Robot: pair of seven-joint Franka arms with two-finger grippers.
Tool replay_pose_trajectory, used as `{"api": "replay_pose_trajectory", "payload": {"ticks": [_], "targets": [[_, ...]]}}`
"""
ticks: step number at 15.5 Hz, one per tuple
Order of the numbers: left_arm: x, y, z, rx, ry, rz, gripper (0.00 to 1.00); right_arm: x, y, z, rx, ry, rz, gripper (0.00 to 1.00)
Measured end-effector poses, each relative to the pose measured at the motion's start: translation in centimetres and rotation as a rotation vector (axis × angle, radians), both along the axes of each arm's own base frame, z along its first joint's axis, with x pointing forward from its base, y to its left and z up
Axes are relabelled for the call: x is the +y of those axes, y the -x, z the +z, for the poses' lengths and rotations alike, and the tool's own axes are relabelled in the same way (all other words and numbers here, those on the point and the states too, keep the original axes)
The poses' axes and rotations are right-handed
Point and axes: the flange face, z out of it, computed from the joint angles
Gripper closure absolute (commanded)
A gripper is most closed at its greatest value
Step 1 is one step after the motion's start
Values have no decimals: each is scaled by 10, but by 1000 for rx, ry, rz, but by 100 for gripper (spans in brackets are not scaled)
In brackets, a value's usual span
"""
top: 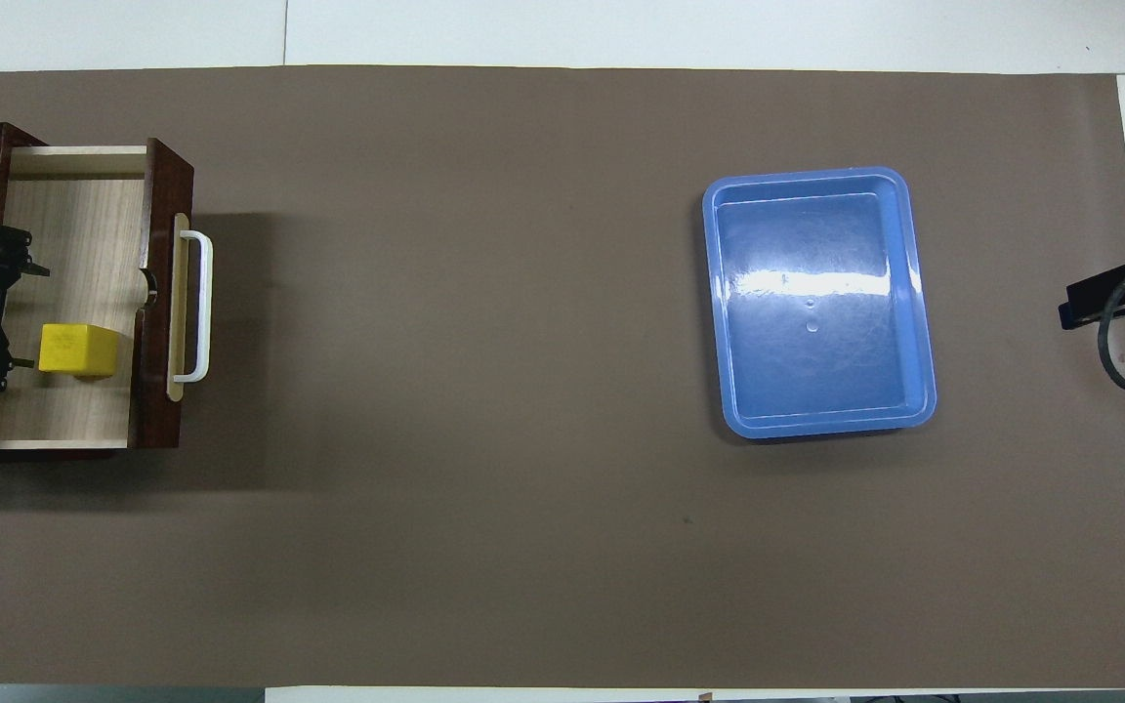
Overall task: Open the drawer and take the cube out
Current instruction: 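Reach into the open drawer and grasp the yellow cube with the left gripper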
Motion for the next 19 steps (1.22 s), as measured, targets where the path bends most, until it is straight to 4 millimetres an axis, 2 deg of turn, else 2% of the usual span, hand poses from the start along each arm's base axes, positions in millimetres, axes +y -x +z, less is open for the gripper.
{"api": "replay_pose_trajectory", "payload": {"ticks": [9,11,13,17,19], "targets": [[25,10,-35,-54,14,111,0,-12,6,4,6,0,-23,0],[25,10,-35,-58,15,122,6,-18,7,4,7,0,-35,0],[22,10,-34,-61,15,123,25,-20,7,4,7,0,-39,0],[16,11,-34,-60,15,114,79,-18,10,4,26,-3,-36,0],[16,11,-34,-61,14,113,99,-16,11,5,29,-2,-38,0]]}}
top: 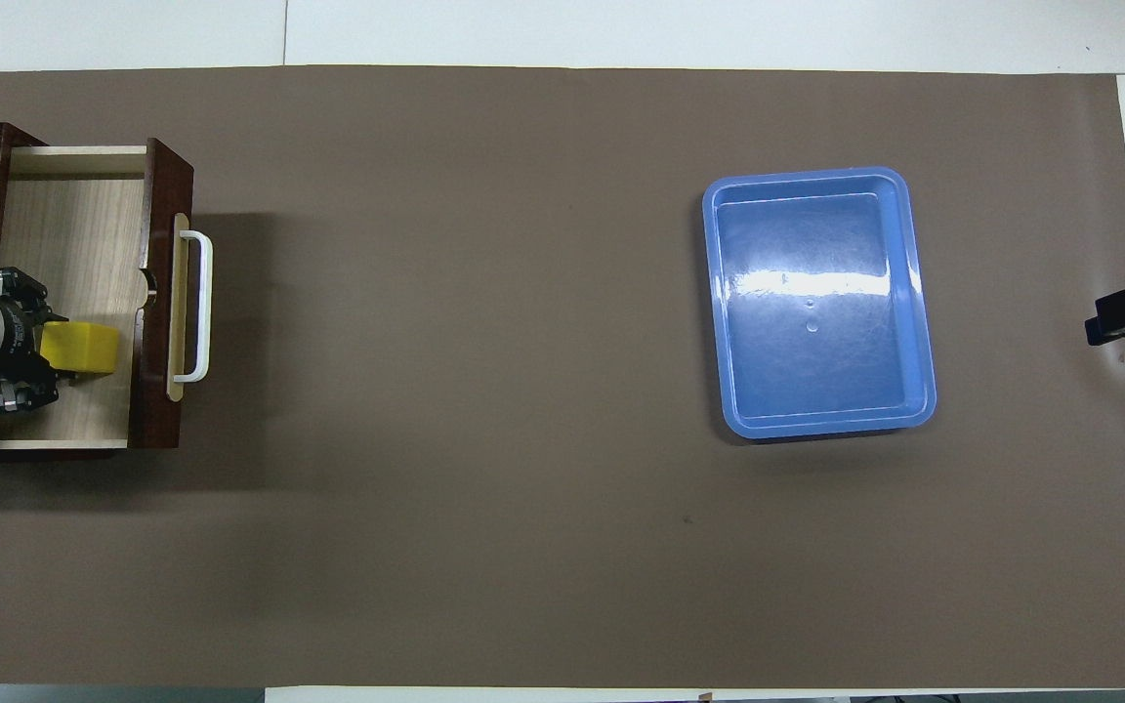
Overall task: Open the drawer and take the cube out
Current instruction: 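Reach into the open drawer and grasp the yellow cube with the left gripper, then lift the cube with the left gripper while the right gripper approaches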
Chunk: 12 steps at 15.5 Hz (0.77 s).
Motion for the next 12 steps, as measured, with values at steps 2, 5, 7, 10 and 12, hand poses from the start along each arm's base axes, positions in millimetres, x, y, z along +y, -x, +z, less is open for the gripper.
{"api": "replay_pose_trajectory", "payload": {"ticks": [2,5,7,10,12], "targets": [[0,0,1,-2,0,0,100,3,0,0,1,6,-55,0],[1,-8,22,-31,-5,0,100,24,-1,-4,9,12,-172,0],[-6,-14,54,-29,-13,-10,100,44,0,-9,18,-7,-262,0],[-55,-17,102,19,-23,-72,100,72,5,-19,31,-32,-378,0],[-97,-14,113,41,-26,-133,100,88,8,-25,43,-57,-461,0]]}}
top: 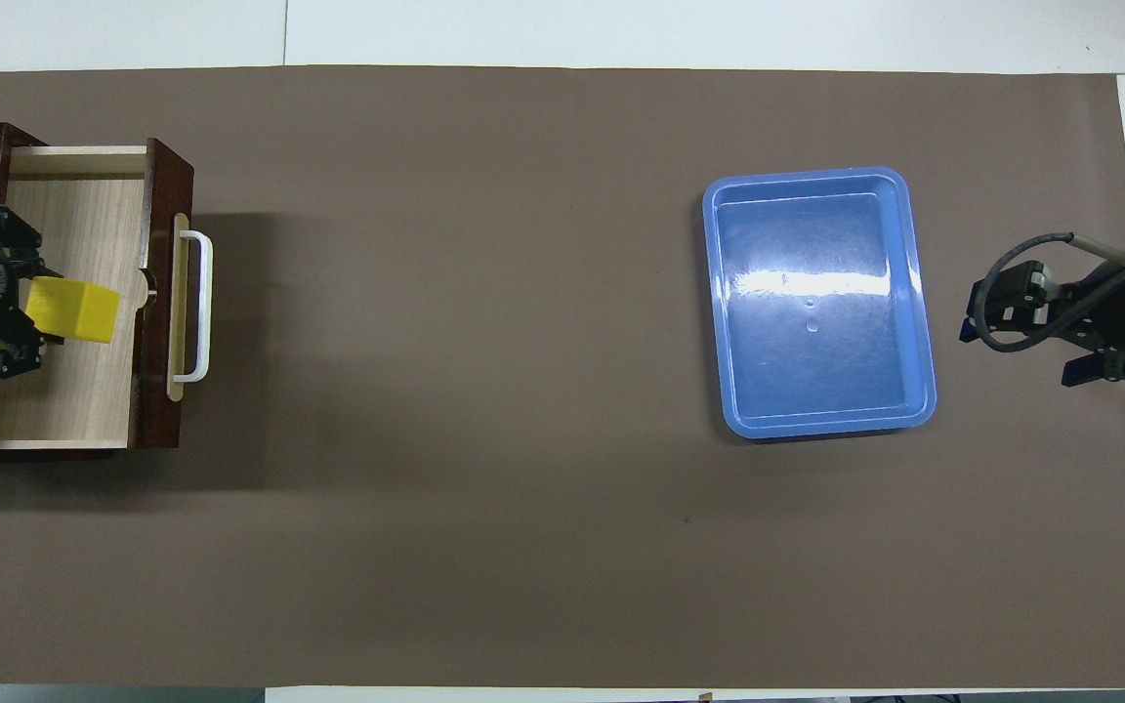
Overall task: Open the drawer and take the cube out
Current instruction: 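Lift the cube with the left gripper while the right gripper approaches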
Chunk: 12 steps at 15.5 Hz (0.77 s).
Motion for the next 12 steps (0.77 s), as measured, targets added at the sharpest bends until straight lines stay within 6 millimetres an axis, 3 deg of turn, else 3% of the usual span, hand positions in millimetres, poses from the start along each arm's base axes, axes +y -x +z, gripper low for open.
{"api": "replay_pose_trajectory", "payload": {"ticks": [3,7,8,12], "targets": [[-52,10,-6,36,14,-57,100,23,3,-6,11,-52,-127,0],[-85,18,-19,40,79,131,100,67,1,-21,16,-124,-275,0],[-104,23,-23,40,84,166,100,79,1,-25,16,-147,-312,0],[-223,62,-43,16,95,288,100,130,2,-54,22,-219,-460,0]]}}
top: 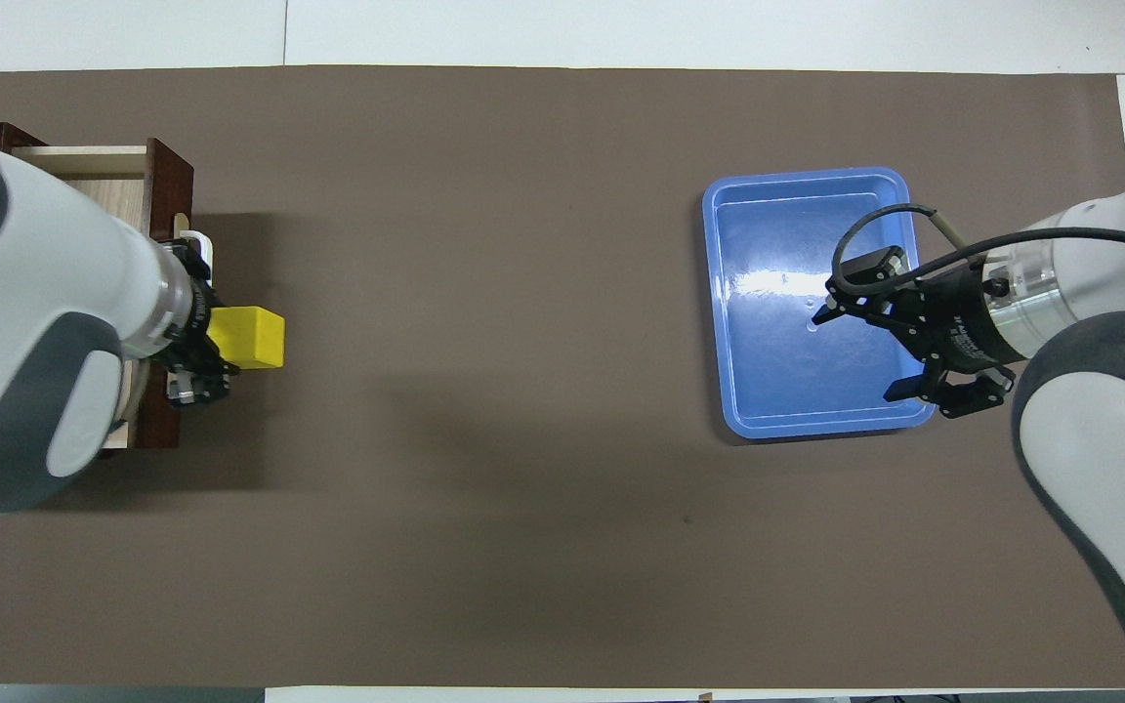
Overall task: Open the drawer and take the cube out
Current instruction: 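Lift the cube with the left gripper while the right gripper approaches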
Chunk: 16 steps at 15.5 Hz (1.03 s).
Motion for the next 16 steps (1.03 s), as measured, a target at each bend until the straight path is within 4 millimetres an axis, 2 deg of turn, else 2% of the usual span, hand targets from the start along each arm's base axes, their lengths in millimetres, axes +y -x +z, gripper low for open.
{"api": "replay_pose_trajectory", "payload": {"ticks": [2,4,7,11,16], "targets": [[-42,15,-11,-22,11,46,100,32,0,-19,8,-40,-68,0],[-67,22,-25,-30,20,70,100,53,-4,-36,26,-96,-140,0],[-75,15,-39,-44,39,107,100,63,-12,-56,53,-204,-238,0],[-87,20,-38,-64,64,121,100,97,-7,-88,104,-290,-294,0],[-90,20,-37,-73,72,126,100,105,-1,-109,188,-321,-273,0]]}}
